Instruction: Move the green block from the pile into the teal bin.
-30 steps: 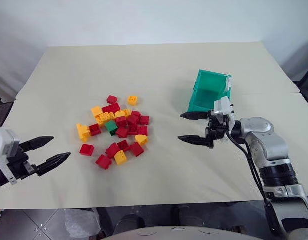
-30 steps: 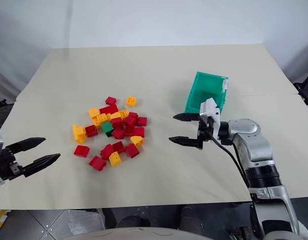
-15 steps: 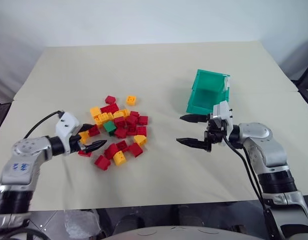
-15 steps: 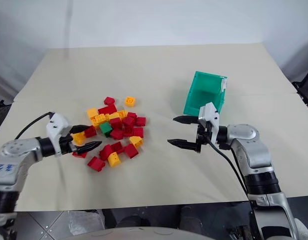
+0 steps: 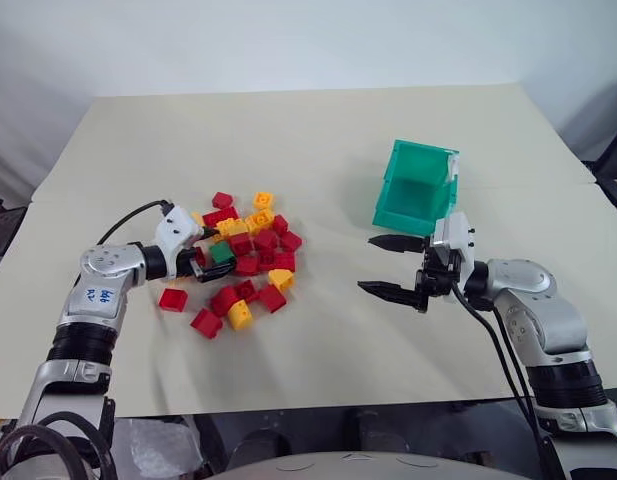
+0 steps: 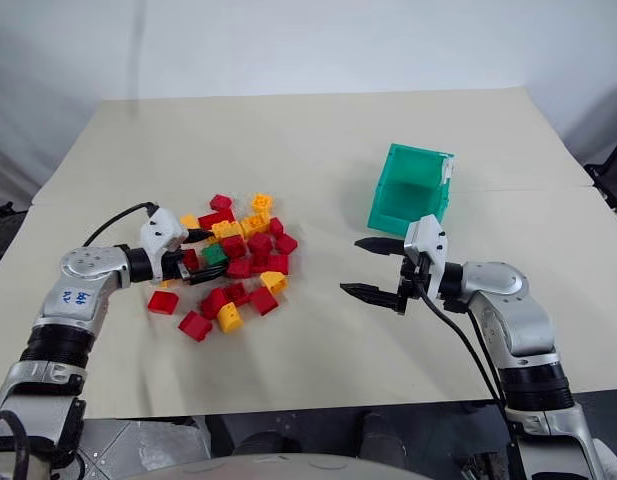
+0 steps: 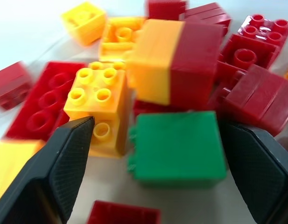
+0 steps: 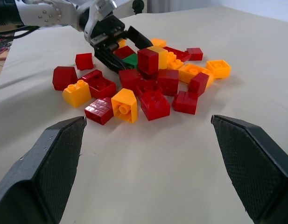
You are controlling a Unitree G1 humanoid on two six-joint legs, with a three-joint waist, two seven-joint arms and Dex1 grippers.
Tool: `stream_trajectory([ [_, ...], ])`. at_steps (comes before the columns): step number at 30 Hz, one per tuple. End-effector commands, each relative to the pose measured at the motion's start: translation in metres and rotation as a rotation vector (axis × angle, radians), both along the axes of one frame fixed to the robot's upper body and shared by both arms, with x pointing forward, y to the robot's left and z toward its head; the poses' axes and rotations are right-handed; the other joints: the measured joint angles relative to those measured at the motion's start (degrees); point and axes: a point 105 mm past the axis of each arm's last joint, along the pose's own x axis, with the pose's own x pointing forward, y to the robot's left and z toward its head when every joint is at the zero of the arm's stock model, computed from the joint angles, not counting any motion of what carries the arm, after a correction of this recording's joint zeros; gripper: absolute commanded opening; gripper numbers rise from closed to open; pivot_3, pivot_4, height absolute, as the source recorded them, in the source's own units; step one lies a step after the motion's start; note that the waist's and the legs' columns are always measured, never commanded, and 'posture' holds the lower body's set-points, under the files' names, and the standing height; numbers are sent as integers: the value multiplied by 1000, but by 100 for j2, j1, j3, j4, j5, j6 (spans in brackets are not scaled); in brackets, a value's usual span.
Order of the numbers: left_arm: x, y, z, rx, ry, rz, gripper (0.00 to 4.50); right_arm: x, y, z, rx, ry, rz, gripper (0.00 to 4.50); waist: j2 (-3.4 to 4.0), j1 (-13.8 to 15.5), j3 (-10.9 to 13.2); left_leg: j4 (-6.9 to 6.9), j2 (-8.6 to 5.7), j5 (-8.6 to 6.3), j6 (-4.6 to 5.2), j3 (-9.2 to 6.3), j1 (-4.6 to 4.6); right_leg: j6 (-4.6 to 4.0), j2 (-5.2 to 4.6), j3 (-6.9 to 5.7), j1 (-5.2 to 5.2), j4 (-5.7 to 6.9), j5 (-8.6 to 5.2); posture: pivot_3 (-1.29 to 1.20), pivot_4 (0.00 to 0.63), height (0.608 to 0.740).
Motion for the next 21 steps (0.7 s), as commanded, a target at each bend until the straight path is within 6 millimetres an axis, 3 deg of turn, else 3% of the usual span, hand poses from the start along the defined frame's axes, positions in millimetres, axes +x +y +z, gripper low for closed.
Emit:
stream_trajectory([
  [1, -5, 5, -13, 50, 57, -13, 4466, -2, -5, 16, 13, -59, -10, 4500, 0, 4, 0, 0, 0, 0, 0, 0, 0, 0, 0, 0, -1, 1, 0, 0, 150, 740],
  [10, -6, 9, -6, 88, 66, -39, 4466, 1, -4, 16, 12, -64, -12, 4500, 0, 0, 0, -1, 1, 0, 1, -1, -3, 0, -1, -1, -2, -2, 0, 0, 150, 740],
  [18, -4, 6, -15, 194, 153, -59, 2291, 4, -3, 18, 19, -73, -19, 4500, -1, 16, -1, 0, -3, 1, 3, -3, -3, 0, -3, -3, 0, -1, 0, 0, 150, 740],
  [21, -5, 4, -12, 221, 149, -81, 2134, 4, -4, 18, 20, -74, -22, 4500, -1, 8, -1, 2, -3, 2, 4, -2, 1, 1, -4, 1, 0, 4, 0, 0, 150, 740],
])
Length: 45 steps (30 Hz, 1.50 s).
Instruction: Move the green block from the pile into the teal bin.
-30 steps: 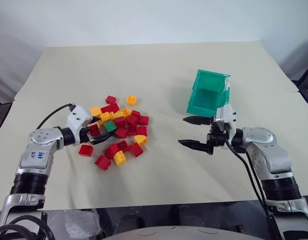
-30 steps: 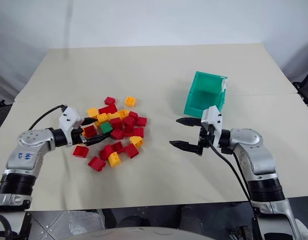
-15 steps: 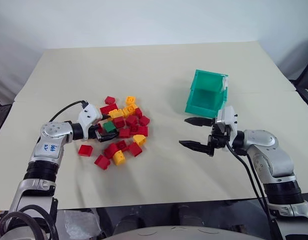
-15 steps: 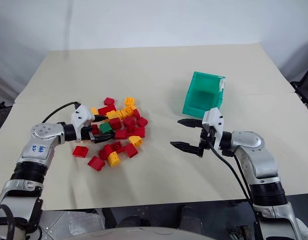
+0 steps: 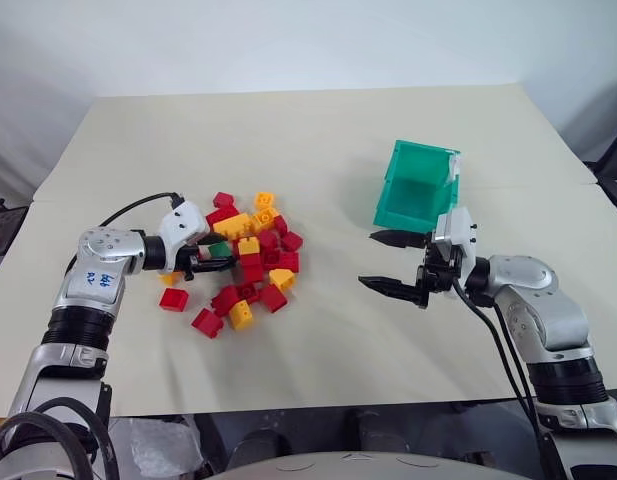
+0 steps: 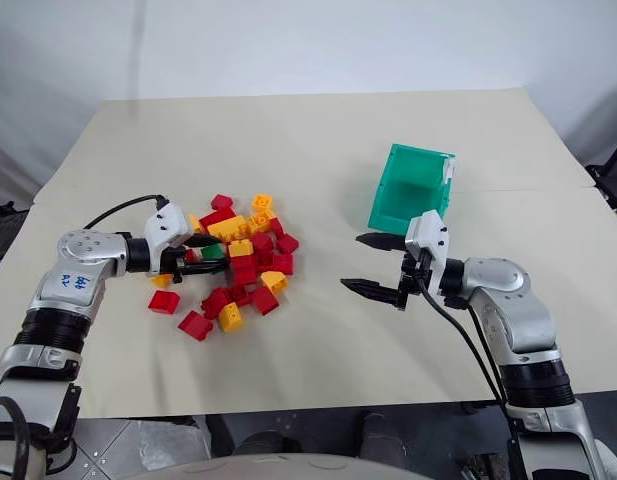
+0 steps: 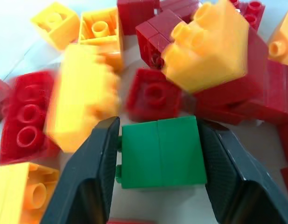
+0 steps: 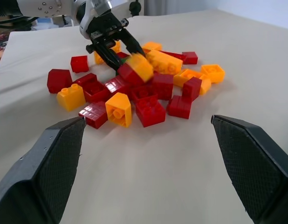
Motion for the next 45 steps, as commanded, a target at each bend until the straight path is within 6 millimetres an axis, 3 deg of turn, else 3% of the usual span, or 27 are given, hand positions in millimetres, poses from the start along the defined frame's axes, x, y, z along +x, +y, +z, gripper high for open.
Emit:
stream_trajectory([
  [1, -4, 9, -21, 88, 89, 16, 2134, -1, -4, 11, 16, -50, -11, 4500, 0, -1, 0, 0, 1, 0, 0, 0, 0, 0, 0, 0, 0, 1, 0, 0, 150, 740],
  [5, 1, 8, -4, 86, 54, 16, 2134, -1, -4, 11, 18, -52, -20, 4500, 0, 3, 0, 1, 1, 1, 0, 0, 1, 0, -1, 1, 0, 3, 0, 0, 150, 740],
  [15, -15, -5, 81, -117, -32, -74, 2134, -1, -10, 12, 29, -59, -52, 4500, -18, -5, 11, 4, 1, 1, 1, -6, -46, 1, 2, -10, -33, -6, 0, 0, 150, 740],
  [18, -18, -26, 113, -208, -88, -134, 2134, -5, -15, 9, 11, -44, -48, 4500, -21, 20, 13, 6, -1, 1, 1, -7, -52, 2, 3, -16, -30, -12, 1, 0, 150, 740],
  [21, -21, -53, 122, -215, -112, -220, 2134, -8, -19, 12, 10, -40, -48, 4500, -21, 79, 13, 42, -1, 1, 1, -11, -91, 13, 7, -34, -32, -21, 7, 0, 150, 740],
  [26, -25, -109, 108, -213, -91, -386, 2134, -14, -26, 16, 4, -43, -47, 4500, -21, 139, 14, 73, -8, 0, 10, -9, -97, 38, 9, -27, -16, -36, 21, 0, 150, 740],
  [33, -7, -177, 60, -103, -95, -484, 2134, -24, -44, 16, -33, -18, -84, 4500, -26, 165, 16, 85, -32, 1, 18, -8, -106, 47, 13, -26, -9, -54, 36, 0, 150, 740],
  [41, -8, -229, 11, -28, -40, -562, 2134, -30, -48, 17, -22, -14, -146, 4500, -26, 159, 17, 80, -30, 0, 20, -4, -107, 46, 18, -26, -11, -62, 39, 0, 150, 740],
  [45, -14, -237, -5, -17, -8, -594, 2134, -34, -48, 15, -24, -13, -165, 4500, -27, 171, 17, 83, -26, 0, 23, -8, -108, 47, 14, -28, -9, -64, 41, 0, 150, 740],
])
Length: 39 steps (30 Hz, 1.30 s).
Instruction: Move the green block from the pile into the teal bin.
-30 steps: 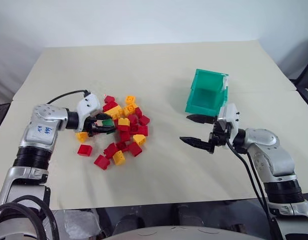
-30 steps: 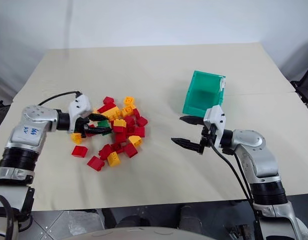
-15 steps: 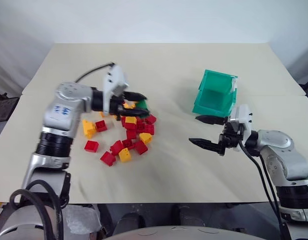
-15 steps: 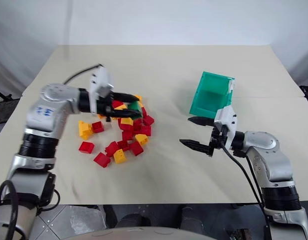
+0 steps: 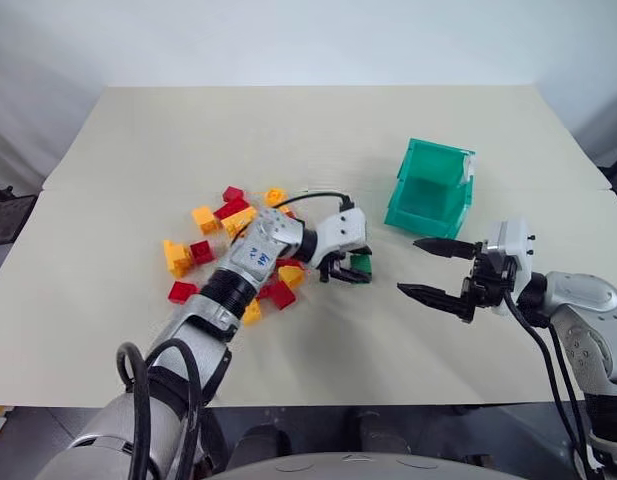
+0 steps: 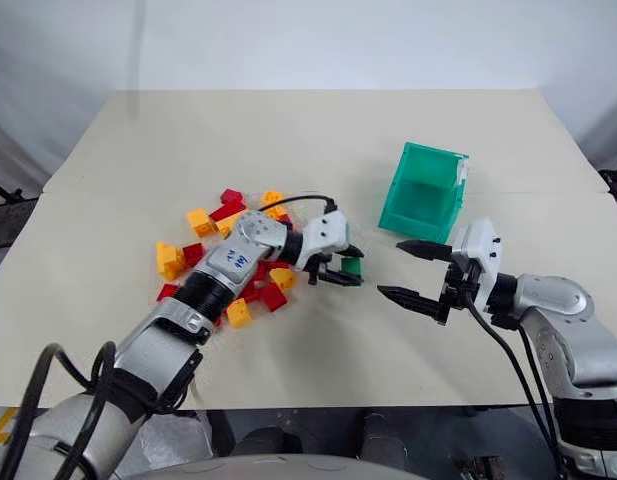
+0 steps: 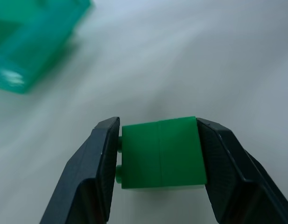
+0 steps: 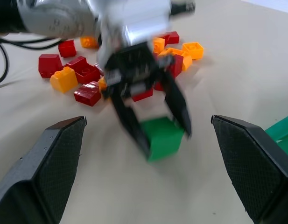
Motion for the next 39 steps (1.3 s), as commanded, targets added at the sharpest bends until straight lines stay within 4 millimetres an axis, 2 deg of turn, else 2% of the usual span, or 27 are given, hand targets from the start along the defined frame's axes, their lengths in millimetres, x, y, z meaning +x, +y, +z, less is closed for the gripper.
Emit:
stream_trajectory([
  [1, -5, -6, -3, 17, -16, -43, 2134, -6, -1, 13, 3, -51, -10, 4500, 0, 5, 0, 0, 3, 0, 2, -1, 0, 1, -4, 0, 0, 1, 1, 0, 150, 740],
  [4, -9, -7, -4, 38, -12, -72, 2134, -7, -1, 13, 4, -49, -17, 4500, 0, 4, 0, 4, 9, -1, 13, -2, 0, 7, -11, 3, 1, 0, 6, 0, 150, 740],
  [5, -10, -6, -4, 50, 3, -70, 2867, -7, -2, 13, 3, -48, -18, 4500, 0, 4, 0, 4, 10, -3, 17, -2, 0, 8, -12, 4, 1, -2, 8, 0, 150, 740],
  [7, -9, -2, 0, 52, 10, -60, 3453, -7, -2, 13, 2, -48, -19, 4500, 0, 1, 0, 6, 8, -5, 21, -2, 0, 11, -13, 5, 1, -2, 9, 0, 150, 740],
  [10, -12, 12, 18, 13, 16, -41, 4427, -6, -3, 15, -3, -48, -16, 4500, 1, -14, 0, 6, 9, -5, 23, -3, -2, 12, -13, 6, -1, -3, 10, 0, 150, 740],
  [11, -13, 16, 23, -3, 16, -30, 4493, -6, -4, 15, -5, -48, -15, 4500, 1, -20, 0, 5, 12, -6, 22, -4, -2, 12, -12, 8, -4, -2, 10, 0, 150, 740],
  [16, -11, 44, 47, -65, -30, 67, 4493, -3, -4, 16, -22, -43, 5, 4500, 1, -17, 0, 8, 14, -6, 23, -13, 1, 11, -13, 15, -3, -1, 11, 0, 150, 740],
  [19, -10, 79, 78, -187, -151, 149, 4493, 0, -4, 18, -36, -37, 30, 4500, 2, -19, 0, 9, 15, -6, 23, -21, 3, 10, -14, 18, -4, -1, 14, 0, 150, 740],
  [20, -17, 91, 85, -247, -153, 141, 4493, 1, -4, 18, -42, -36, 34, 4500, 2, -21, 0, 9, 17, -6, 23, -22, 3, 10, -14, 18, -5, 0, 14, 0, 150, 740],
  [24, -29, 135, 80, -273, -99, 210, 4493, -2, -13, 23, -63, -22, 36, 4500, 4, -22, -1, 8, 20, -6, 23, -23, 6, 10, -15, 17, -4, 0, 14, 0, 150, 740],
  [28, -45, 174, 64, -224, -45, 289, 4493, -6, -27, 24, -116, -10, 22, 4500, 4, -1, -1, 13, 16, -6, 24, -23, 4, 11, -16, 15, 1, -1, 15, 0, 150, 740],
  [29, -55, 194, 58, -263, 2, 340, 4493, -8, -37, 28, -141, 0, -2, 4500, 5, -6, -1, 13, 17, -7, 25, -24, 4, 12, -16, 16, 1, -2, 15, 0, 150, 740],
  [31, -70, 220, 59, -379, 40, 420, 4493, -12, -51, 33, -182, 21, -38, 4500, 8, -23, 1, 7, 18, -11, 28, -20, 7, 12, -21, 20, -2, -4, 15, 0, 150, 740],
  [32, -76, 227, 61, -423, 36, 435, 4493, -15, -55, 35, -195, 29, -46, 4500, 8, -23, 1, 4, 20, -14, 28, -21, 9, 12, -22, 19, -2, -5, 15, 0, 150, 740],
  [36, -100, 232, 58, -469, 36, 407, 4493, -20, -58, 38, -250, 48, -64, 4500, 5, 6, 1, 20, 24, -16, 25, -30, 8, 11, -21, 13, 9, -7, 15, 0, 150, 740],
  [39, -107, 234, 54, -468, 38, 409, 4493, -21, -55, 37, -271, 77, -55, 4500, 6, -7, 1, 21, 20, -17, 25, -26, 16, 10, -31, 22, 14, -5, 16, 0, 150, 740],
])
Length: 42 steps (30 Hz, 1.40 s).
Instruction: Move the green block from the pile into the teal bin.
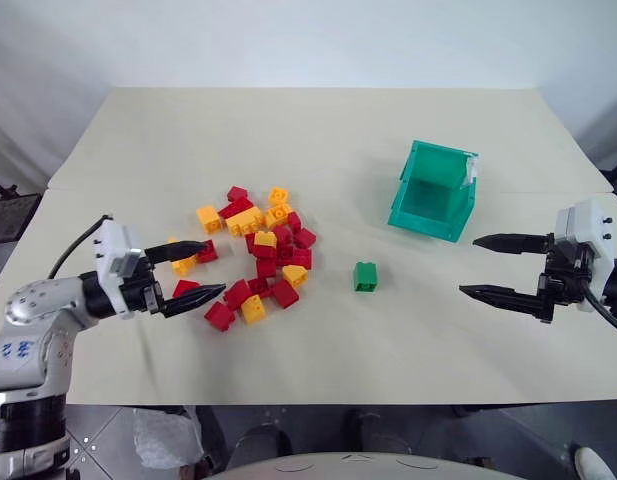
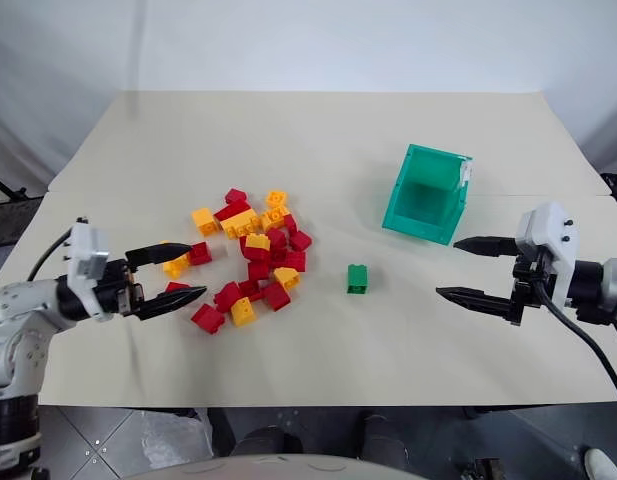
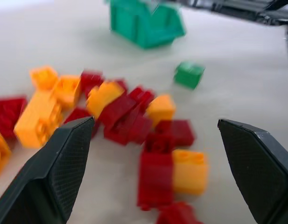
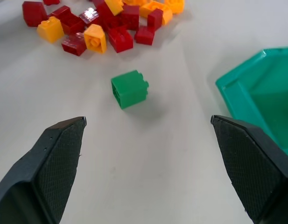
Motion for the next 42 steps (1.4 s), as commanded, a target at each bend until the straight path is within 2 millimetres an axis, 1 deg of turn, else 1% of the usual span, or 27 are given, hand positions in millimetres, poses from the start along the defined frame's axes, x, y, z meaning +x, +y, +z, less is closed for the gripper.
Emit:
stream_trajectory([
  [1, -9, -1, 8, 6, -51, -18, 4493, -4, 3, 8, -25, 6, 14, 4500, 1, -13, 0, 0, 0, 0, 0, 4, 1, -1, 0, 2, -1, 0, 1, 0, 150, 740],
  [2, -10, -1, 7, 2, -63, -27, 4493, -2, 10, 6, -32, 6, 37, 4500, 1, -20, 0, 0, 2, 0, 0, 4, 1, -3, 1, 2, -4, 1, 1, 0, 150, 740],
  [5, -15, -7, 6, -13, -122, -107, 4493, 6, 46, -3, -53, 25, 171, 4500, 2, -71, -1, -1, 6, -1, -3, 11, 5, -12, 3, 3, -11, 2, 6, 0, 150, 740],
  [9, -14, -15, 3, -12, -123, -170, 4493, 21, 73, -16, -106, 67, 270, 4500, 3, -161, 0, -4, 13, -1, -10, 21, 4, -22, 7, 2, -21, 9, 9, 0, 150, 740],
  [11, -14, -17, 3, -8, -138, -199, 4493, 28, 83, -20, -118, 83, 299, 4500, 3, -167, 0, -5, 13, 0, -11, 22, 0, -22, 11, -1, -24, 9, 9, 0, 150, 740],
  [13, -12, -18, 2, -13, -157, -202, 4493, 49, 92, -28, -176, 61, 279, 4500, 3, -172, -1, -6, 10, 0, -10, 22, -5, -21, 10, -4, -26, 5, 9, 0, 150, 740],
  [15, -11, -17, 1, -19, -166, -195, 4493, 66, 105, -29, -194, 37, 277, 4500, 3, -185, 0, -6, 8, -1, -10, 28, -4, -20, 10, -3, -26, 3, 10, 0, 150, 740],
  [17, -11, -17, -3, -16, -163, -192, 4493, 75, 113, -30, -200, 35, 290, 4500, 3, -185, -1, -7, 9, -1, -10, 29, -5, -20, 12, -5, -27, 3, 10, 0, 150, 740],
  [19, -12, -18, -6, -13, -164, -192, 4493, 78, 118, -34, -221, 41, 311, 4500, 4, -164, 0, -15, 11, 0, -10, 26, -9, -20, 15, -9, -34, 3, 10, 0, 150, 740],
  [22, -13, -18, -8, -16, -173, -172, 4493, 85, 129, -48, -273, 58, 327, 4500, 3, -173, 0, -14, 9, -1, -10, 24, -16, -20, 15, -16, -35, -1, 9, 0, 150, 740],
  [25, -11, -18, -7, -18, -180, -156, 4493, 86, 134, -60, -329, 74, 354, 4500, 4, -178, 0, -14, 9, -1, -9, 26, -16, -19, 15, -15, -34, -2, 10, 0, 150, 740],
  [27, -10, -17, -6, -15, -186, -144, 4493, 85, 139, -63, -351, 84, 383, 4500, 4, -178, 0, -13, 10, -1, -9, 24, -15, -19, 15, -16, -35, 0, 10, 0, 150, 740],
  [28, -10, -16, -6, -11, -187, -140, 4499, 85, 141, -64, -360, 81, 385, 4315, 4, -184, 0, -13, 10, -1, -9, 25, -15, -19, 16, -15, -35, 0, 10, 0, 150, 740],
  [30, -10, -16, -7, -4, -188, -137, 4500, 84, 142, -63, -369, 78, 401, 3875, 4, -196, 0, -12, 11, -1, -9, 26, -14, -19, 16, -14, -35, 1, 10, 0, 150, 740],
  [33, -9, -16, -6, -3, -191, -139, 4500, 86, 141, -57, -368, 57, 393, 2864, 4, -190, 0, -12, 12, -1, -10, 26, -13, -19, 16, -13, -35, 2, 10, 0, 150, 740],
  [35, -8, -17, -5, -3, -193, -143, 4500, 87, 138, -48, -351, 33, 368, 2200, 4, -186, 0, -12, 12, -1, -10, 26, -13, -19, 16, -13, -34, 2, 10, 0, 150, 740],
  [38, -6, -19, -5, -3, -195, -154, 4500, 88, 131, -35, -326, 2, 327, 2160, 5, -176, 0, -12, 11, -1, -10, 26, -14, -19, 15, -13, -36, 2, 10, 0, 150, 740],
  [39, -5, -20, -4, -1, -199, -160, 4500, 88, 128, -27, -309, -16, 300, 2160, 5, -173, 0, -12, 11, -1, -10, 25, -14, -19, 15, -14, -34, 1, 10, 0, 150, 740],
  [40, -3, -23, -3, 0, -207, -165, 4500, 91, 122, -15, -276, -40, 246, 2160, 5, -173, 0, -12, 11, -1, -10, 25, -15, -19, 15, -14, -35, 1, 10, 0, 150, 740],
  [41, -2, -24, -2, 1, -213, -167, 4500, 93, 118, -6, -252, -55, 209, 2160, 5, -169, 0, -12, 10, -1, -10, 25, -15, -19, 14, -13, -35, 1, 10, 0, 150, 740],
  [42, 3, -30, 0, -3, -205, -159, 4500, 102, 106, 13, -233, -108, 115, 2160, 5, -161, 0, -12, 10, -1, -10, 25, -15, -19, 14, -14, -35, 1, 10, 0, 150, 740],
])
